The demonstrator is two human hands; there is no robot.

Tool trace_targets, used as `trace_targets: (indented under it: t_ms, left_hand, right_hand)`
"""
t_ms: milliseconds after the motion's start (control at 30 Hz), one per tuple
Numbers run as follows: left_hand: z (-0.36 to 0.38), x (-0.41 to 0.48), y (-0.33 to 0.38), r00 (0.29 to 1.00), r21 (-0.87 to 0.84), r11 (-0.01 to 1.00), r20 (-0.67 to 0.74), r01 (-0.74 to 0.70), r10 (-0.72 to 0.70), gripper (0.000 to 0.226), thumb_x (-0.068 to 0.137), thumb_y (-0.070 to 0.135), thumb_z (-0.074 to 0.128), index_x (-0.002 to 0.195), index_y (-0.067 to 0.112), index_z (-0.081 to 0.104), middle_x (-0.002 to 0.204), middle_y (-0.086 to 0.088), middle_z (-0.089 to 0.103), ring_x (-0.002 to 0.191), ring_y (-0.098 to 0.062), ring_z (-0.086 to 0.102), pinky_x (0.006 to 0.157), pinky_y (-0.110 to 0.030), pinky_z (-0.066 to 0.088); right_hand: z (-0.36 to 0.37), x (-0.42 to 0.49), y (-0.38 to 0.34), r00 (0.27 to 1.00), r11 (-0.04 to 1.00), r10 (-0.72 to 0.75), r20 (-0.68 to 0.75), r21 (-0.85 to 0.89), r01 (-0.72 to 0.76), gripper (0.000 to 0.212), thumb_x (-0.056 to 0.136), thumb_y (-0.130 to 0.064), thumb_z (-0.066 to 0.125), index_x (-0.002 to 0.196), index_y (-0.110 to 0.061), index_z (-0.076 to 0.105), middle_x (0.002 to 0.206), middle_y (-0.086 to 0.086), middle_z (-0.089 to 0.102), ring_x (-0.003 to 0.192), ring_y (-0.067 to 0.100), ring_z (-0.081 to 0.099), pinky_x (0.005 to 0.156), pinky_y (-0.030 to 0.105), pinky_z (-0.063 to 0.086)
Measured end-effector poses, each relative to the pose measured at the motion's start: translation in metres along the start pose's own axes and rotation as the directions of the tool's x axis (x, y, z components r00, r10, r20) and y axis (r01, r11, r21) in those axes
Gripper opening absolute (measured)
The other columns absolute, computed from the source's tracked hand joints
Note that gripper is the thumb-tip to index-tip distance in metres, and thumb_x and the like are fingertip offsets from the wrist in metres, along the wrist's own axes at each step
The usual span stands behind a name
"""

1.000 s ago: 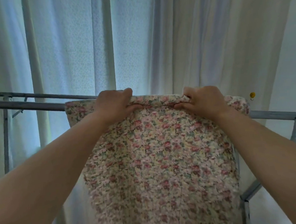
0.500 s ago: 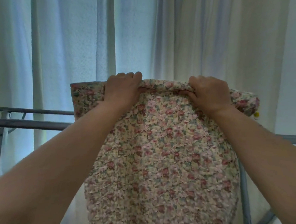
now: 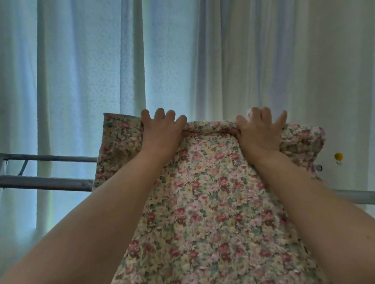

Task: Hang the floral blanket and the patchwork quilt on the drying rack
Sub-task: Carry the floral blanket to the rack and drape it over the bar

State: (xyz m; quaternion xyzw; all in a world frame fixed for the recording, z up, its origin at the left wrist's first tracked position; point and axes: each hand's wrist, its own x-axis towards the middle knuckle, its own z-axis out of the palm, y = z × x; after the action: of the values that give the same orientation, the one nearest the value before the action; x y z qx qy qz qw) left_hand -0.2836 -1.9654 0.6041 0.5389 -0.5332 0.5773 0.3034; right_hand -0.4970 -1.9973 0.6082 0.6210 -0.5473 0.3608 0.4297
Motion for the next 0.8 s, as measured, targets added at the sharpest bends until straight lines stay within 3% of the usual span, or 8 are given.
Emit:
trace_targets:
  t_ms: [100, 233, 300, 433, 500, 633, 733, 800]
  left_hand:
    - [0.019, -0.008, 0.011, 0.991, -0.067, 0.998, 0.136, 0.008, 0.001, 0.011, 0.079, 0.024, 0.066, 0.088, 0.018, 0.064, 0.08, -0.004, 0.06, 0.082, -0.028, 0.054, 0.092, -0.06, 0.034]
    - [0.038, -0.019, 0.02, 0.922, -0.172, 0.981, 0.386, 0.093, -0.02, 0.028, 0.087, 0.047, 0.05, 0.1, 0.025, 0.062, 0.1, -0.002, 0.061, 0.103, -0.028, 0.049, 0.104, -0.064, 0.01]
    - [0.042, -0.019, 0.017, 0.839, -0.232, 0.959, 0.544, 0.163, -0.011, 0.041, 0.085, 0.06, 0.043, 0.108, 0.031, 0.06, 0.113, -0.002, 0.06, 0.113, -0.028, 0.047, 0.106, -0.059, 0.012]
    - [0.046, -0.022, 0.006, 0.59, -0.357, 0.857, 0.804, 0.371, 0.079, 0.06, 0.084, 0.065, 0.039, 0.133, 0.031, 0.045, 0.139, -0.001, 0.048, 0.127, -0.025, 0.041, 0.108, -0.046, 0.022]
    - [0.04, -0.027, 0.002, 0.608, -0.413, 0.825, 0.787, 0.386, 0.109, 0.061, 0.084, 0.065, 0.039, 0.133, 0.03, 0.045, 0.14, 0.0, 0.046, 0.127, -0.023, 0.041, 0.105, -0.041, 0.032]
    - [0.007, -0.047, 0.001, 0.766, -0.566, 0.778, 0.617, 0.273, 0.18, 0.082, 0.066, 0.086, 0.024, 0.119, 0.034, 0.057, 0.123, 0.004, 0.058, 0.111, -0.018, 0.052, 0.092, -0.038, 0.044]
    - [-0.011, -0.069, 0.011, 0.7, -0.556, 0.831, 0.598, 0.012, 0.39, 0.112, 0.045, 0.098, 0.022, 0.136, 0.034, 0.032, 0.131, 0.004, 0.052, 0.111, -0.02, 0.054, 0.088, -0.038, 0.045]
    - [-0.01, -0.075, 0.015, 0.726, -0.459, 0.882, 0.569, -0.11, 0.387, 0.114, 0.045, 0.096, 0.024, 0.139, 0.032, 0.022, 0.133, 0.004, 0.05, 0.111, -0.023, 0.054, 0.084, -0.037, 0.046]
  right_hand:
    - [0.018, -0.007, -0.005, 0.983, 0.998, 0.047, 0.178, -0.043, -0.04, 0.019, 0.093, -0.024, 0.048, 0.111, -0.023, 0.053, 0.114, 0.009, 0.054, 0.115, 0.033, 0.041, 0.099, 0.072, 0.013]
    - [0.033, -0.014, -0.006, 0.933, 0.998, 0.052, 0.357, 0.021, -0.064, 0.017, 0.096, -0.029, 0.042, 0.107, -0.024, 0.055, 0.106, 0.006, 0.06, 0.114, 0.032, 0.045, 0.101, 0.069, 0.014]
    - [0.037, -0.013, -0.005, 0.887, 0.994, 0.056, 0.458, 0.059, -0.093, 0.023, 0.096, -0.038, 0.04, 0.107, -0.025, 0.055, 0.11, 0.007, 0.059, 0.117, 0.032, 0.042, 0.103, 0.067, 0.012]
    - [0.044, -0.012, -0.007, 0.774, 0.983, 0.051, 0.631, 0.105, -0.151, 0.038, 0.092, -0.054, 0.036, 0.105, -0.025, 0.057, 0.112, 0.005, 0.06, 0.118, 0.032, 0.042, 0.105, 0.065, 0.01]
    - [0.048, -0.011, -0.006, 0.735, 0.974, 0.056, 0.676, 0.124, -0.189, 0.036, 0.09, -0.055, 0.04, 0.104, -0.026, 0.057, 0.113, 0.003, 0.06, 0.116, 0.03, 0.046, 0.106, 0.064, 0.011]
    - [0.057, -0.009, -0.003, 0.612, 0.959, -0.022, 0.791, 0.189, -0.209, 0.035, 0.089, -0.055, 0.045, 0.089, -0.021, 0.057, 0.11, 0.004, 0.06, 0.105, 0.029, 0.052, 0.105, 0.053, 0.029]
    - [0.06, -0.008, -0.006, 0.527, 0.964, -0.115, 0.842, 0.221, -0.145, 0.056, 0.089, -0.058, 0.042, 0.104, -0.008, 0.061, 0.111, 0.013, 0.059, 0.102, 0.029, 0.054, 0.09, 0.033, 0.041]
    - [0.061, -0.008, -0.007, 0.506, 0.97, -0.134, 0.852, 0.217, -0.108, 0.062, 0.09, -0.057, 0.04, 0.112, -0.003, 0.06, 0.117, 0.015, 0.058, 0.101, 0.028, 0.054, 0.08, 0.026, 0.039]
